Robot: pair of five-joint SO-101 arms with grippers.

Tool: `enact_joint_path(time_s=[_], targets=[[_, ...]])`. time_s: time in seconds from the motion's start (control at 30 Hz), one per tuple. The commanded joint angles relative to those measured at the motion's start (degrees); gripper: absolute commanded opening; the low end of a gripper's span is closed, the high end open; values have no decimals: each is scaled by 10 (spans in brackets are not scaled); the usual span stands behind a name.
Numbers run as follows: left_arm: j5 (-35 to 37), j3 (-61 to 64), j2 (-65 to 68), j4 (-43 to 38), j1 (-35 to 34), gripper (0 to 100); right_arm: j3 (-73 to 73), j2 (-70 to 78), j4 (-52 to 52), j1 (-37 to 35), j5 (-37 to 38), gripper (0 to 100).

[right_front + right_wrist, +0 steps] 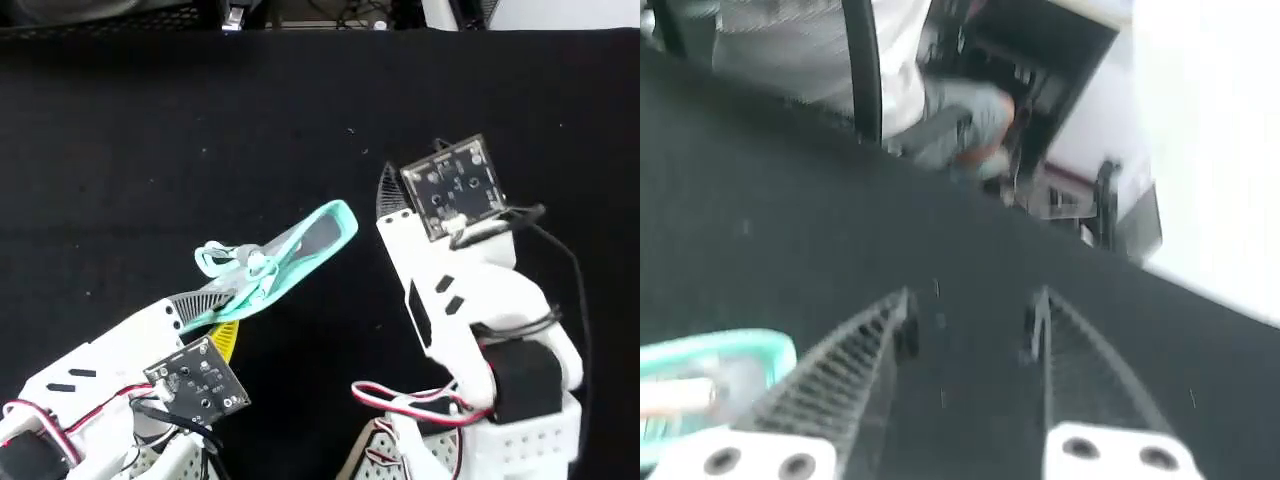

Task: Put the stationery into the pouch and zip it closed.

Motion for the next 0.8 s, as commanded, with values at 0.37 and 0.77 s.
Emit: enact_joint_path(time_s=[0.37, 0.77], targets=[[-9, 56, 2, 27, 4, 30, -258, 312, 103, -65, -84, 187], [-9, 61, 2, 26, 9, 30, -712, 618, 368, -169, -106, 190]])
